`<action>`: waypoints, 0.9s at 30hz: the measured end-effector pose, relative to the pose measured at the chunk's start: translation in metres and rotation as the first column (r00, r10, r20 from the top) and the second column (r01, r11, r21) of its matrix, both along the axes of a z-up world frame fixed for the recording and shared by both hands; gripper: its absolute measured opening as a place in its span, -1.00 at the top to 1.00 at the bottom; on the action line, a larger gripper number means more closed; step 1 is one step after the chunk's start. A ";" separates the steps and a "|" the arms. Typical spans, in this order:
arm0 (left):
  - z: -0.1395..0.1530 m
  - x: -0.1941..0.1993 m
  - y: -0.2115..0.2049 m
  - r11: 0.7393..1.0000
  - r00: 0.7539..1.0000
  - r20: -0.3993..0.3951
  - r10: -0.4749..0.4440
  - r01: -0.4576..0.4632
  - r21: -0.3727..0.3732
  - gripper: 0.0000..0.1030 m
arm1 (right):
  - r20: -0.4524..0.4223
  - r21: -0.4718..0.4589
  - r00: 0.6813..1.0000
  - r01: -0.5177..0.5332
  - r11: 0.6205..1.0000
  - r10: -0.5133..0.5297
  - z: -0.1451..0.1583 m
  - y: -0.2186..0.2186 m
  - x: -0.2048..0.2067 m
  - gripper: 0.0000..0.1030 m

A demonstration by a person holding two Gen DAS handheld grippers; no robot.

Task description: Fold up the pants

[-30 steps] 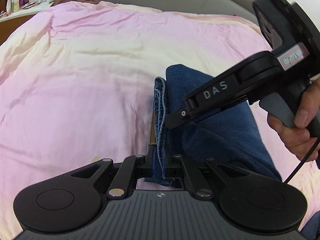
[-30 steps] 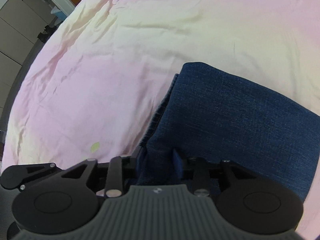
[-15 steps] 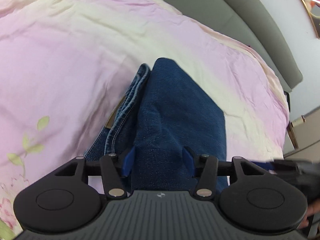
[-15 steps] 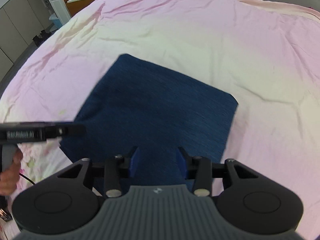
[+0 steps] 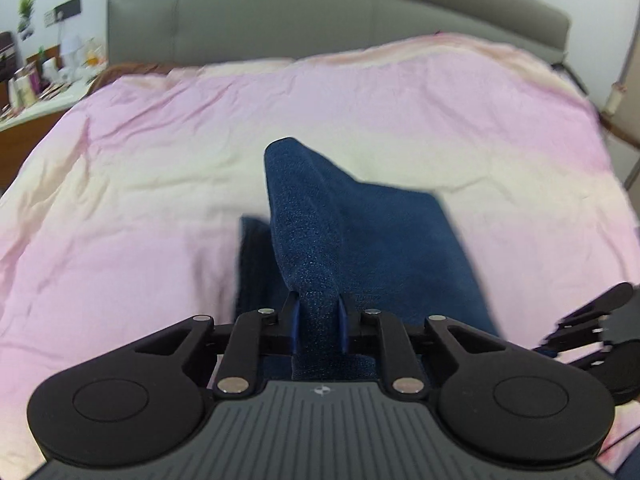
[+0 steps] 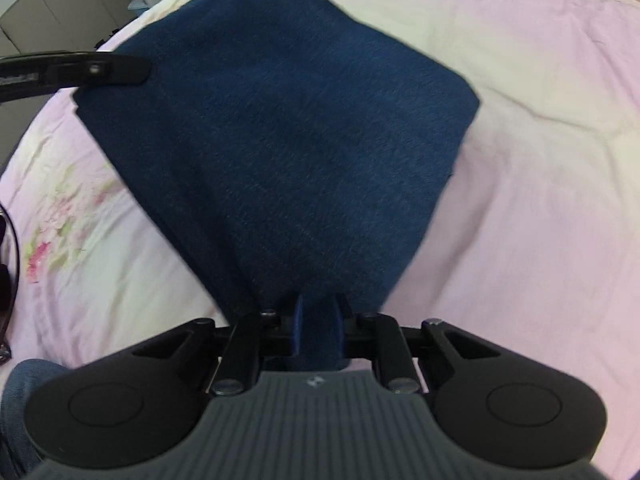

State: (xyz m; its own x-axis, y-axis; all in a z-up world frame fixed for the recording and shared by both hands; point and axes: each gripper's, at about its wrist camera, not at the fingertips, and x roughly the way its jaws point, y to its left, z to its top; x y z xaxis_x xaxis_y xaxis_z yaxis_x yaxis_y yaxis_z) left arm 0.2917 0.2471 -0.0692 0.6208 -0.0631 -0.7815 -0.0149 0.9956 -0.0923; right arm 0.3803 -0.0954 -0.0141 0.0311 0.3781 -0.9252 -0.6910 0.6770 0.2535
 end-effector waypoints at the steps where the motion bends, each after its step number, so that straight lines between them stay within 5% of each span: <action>1: -0.014 0.002 0.006 1.000 0.999 -0.032 0.011 -0.011 0.009 0.61 | -0.016 0.015 1.000 -0.004 1.000 0.005 -0.003 0.005 -0.002 0.76; 6: -0.078 0.006 0.020 0.999 0.990 -0.130 0.046 -0.044 0.022 0.58 | -0.008 -0.048 0.999 -0.042 0.998 0.041 -0.045 0.044 -0.012 0.75; 10: -0.098 0.005 0.018 0.998 0.990 -0.134 0.042 -0.034 0.056 0.55 | 0.001 -0.102 0.996 -0.084 0.991 0.085 -0.083 0.064 -0.024 0.76; 15: -0.079 0.002 0.014 0.995 0.993 -0.113 -0.015 0.026 0.094 0.44 | 0.046 -0.102 0.989 -0.133 0.986 0.138 -0.080 0.065 -0.031 0.77; 18: -0.049 0.001 0.021 0.995 0.996 -0.078 -0.039 0.045 0.085 0.28 | 0.042 -0.074 0.986 -0.159 0.984 0.163 -0.058 0.053 -0.026 0.81; 22: -0.014 0.016 0.025 0.995 0.999 0.021 -0.036 0.034 0.091 0.28 | 0.145 -0.046 0.979 -0.137 0.990 0.142 -0.022 0.037 0.001 0.80; 27: -0.016 0.063 0.022 0.995 0.998 0.065 -0.001 -0.005 0.102 0.61 | 0.266 -0.033 0.963 -0.039 0.999 0.046 -0.013 0.039 0.064 0.75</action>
